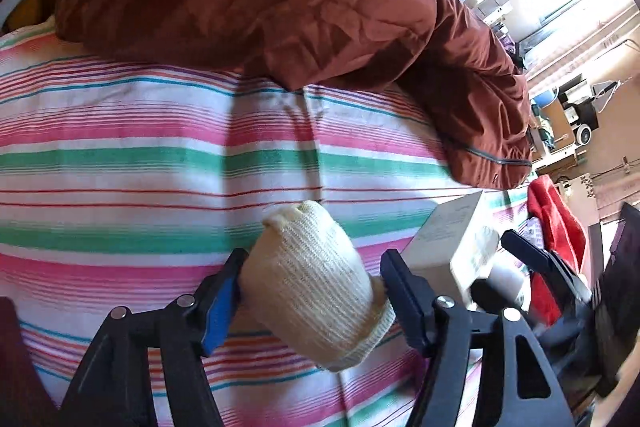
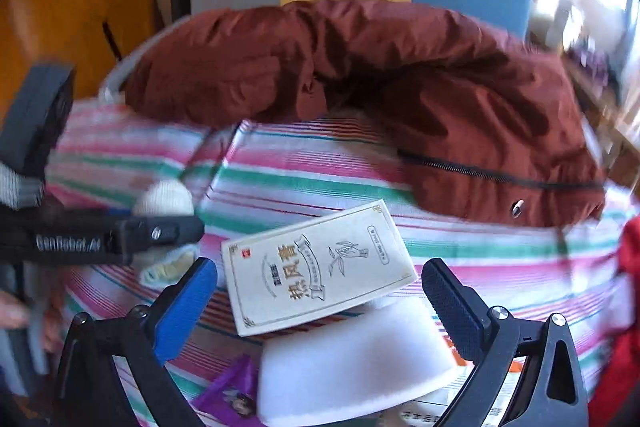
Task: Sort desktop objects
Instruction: 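Grasp the white sock roll with the left tool while the right tool grasps the white medicine box, then carry the sock roll and medicine box into the gold tray and open both tools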
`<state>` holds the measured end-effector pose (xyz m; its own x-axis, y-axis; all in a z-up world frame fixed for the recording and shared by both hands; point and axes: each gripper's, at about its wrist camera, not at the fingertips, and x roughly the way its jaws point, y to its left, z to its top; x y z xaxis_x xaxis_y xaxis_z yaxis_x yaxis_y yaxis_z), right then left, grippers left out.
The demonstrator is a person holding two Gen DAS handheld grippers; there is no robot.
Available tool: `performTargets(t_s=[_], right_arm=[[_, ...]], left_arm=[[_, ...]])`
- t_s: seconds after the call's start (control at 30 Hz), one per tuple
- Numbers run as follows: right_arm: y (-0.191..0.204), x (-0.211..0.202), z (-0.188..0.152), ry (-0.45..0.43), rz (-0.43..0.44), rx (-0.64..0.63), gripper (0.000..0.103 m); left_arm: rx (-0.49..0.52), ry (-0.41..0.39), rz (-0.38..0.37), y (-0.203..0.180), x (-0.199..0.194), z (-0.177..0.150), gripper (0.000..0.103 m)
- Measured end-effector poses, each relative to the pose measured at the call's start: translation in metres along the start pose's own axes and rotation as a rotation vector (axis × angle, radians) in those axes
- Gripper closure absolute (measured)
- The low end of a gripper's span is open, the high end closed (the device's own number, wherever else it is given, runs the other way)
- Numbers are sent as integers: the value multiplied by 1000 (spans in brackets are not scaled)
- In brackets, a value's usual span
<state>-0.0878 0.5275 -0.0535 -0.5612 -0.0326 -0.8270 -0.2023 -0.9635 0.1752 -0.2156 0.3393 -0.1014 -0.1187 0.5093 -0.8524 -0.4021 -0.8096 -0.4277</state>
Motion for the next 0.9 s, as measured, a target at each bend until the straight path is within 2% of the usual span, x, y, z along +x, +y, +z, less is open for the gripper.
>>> performTargets(t_s=[0.17,0.3,0.43,0.53,0.57,0.63,0.67,0.73,0.8,0.9], right_arm=[[-20,0,-3,51,118,224,0],[-19,3,-2,89,165,342,0],[-17,12,2,111,105,421,0],[-19,24,6,126,89,534,0],[-18,28,8,127,54,551,0],[-9,35,11,143,-8,512,5],[-2,39,10,159,-37,482,18],[6,36,9,137,-39,441,24],[20,28,9,127,-35,366,41],[39,19,4,126,-54,264,47]], left_arm=[[31,-25,28,10,-13,-15,35],[60,-27,52,15,-23,-27,35],[75,-41,80,19,-33,-41,35],[75,-47,81,28,-45,-49,35],[74,-53,82,30,-50,-52,35],[77,-68,81,32,-57,-58,35],[81,-75,81,32,-61,-61,35],[86,-89,82,34,-68,-66,35],[87,-101,79,35,-75,-70,35],[88,-115,69,32,-81,-75,35]])
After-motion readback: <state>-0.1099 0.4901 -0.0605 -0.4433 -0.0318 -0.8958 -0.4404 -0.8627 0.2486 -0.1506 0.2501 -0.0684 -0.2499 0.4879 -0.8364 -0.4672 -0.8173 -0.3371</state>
